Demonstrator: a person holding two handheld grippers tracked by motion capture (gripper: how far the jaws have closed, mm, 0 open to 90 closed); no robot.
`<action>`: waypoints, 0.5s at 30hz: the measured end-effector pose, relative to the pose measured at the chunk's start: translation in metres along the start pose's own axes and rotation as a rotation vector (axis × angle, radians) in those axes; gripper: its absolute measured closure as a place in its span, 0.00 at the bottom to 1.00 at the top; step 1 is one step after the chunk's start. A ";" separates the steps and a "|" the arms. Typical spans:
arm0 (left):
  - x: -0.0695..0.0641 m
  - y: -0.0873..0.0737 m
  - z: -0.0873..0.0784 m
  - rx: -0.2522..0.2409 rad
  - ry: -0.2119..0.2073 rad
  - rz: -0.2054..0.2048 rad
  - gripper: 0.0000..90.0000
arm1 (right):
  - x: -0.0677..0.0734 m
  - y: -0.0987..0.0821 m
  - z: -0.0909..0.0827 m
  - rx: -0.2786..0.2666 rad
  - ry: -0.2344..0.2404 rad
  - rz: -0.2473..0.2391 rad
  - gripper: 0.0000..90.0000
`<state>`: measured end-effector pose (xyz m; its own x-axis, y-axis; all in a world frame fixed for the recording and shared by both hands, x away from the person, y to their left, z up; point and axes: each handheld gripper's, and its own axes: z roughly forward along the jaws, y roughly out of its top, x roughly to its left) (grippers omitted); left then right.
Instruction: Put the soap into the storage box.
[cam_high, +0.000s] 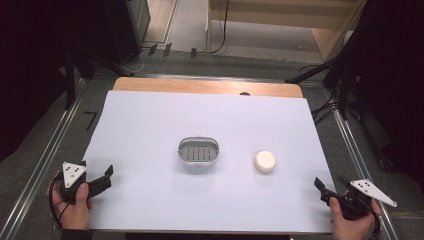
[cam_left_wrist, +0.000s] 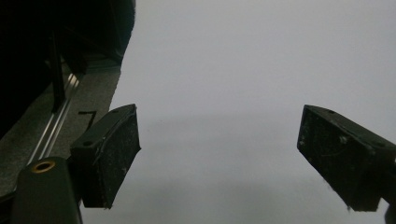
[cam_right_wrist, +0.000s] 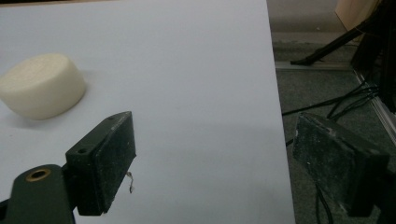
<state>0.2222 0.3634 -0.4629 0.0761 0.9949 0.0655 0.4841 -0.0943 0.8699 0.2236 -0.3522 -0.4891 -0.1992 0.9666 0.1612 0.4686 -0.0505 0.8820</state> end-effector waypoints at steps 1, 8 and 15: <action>0.000 0.000 -0.001 -0.007 -0.003 -0.002 0.15 | 0.000 0.000 0.000 0.000 0.000 0.000 0.15; 0.001 -0.001 -0.003 -0.024 -0.012 -0.009 0.15 | 0.006 0.001 0.000 0.001 -0.055 -0.027 0.35; 0.001 -0.001 -0.002 -0.013 -0.008 -0.012 0.15 | 0.006 0.007 0.000 -0.042 -0.002 0.000 0.48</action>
<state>0.2205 0.3645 -0.4626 0.0775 0.9957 0.0514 0.4735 -0.0821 0.8769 0.2255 -0.3468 -0.4820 -0.1971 0.9672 0.1603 0.4318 -0.0611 0.8999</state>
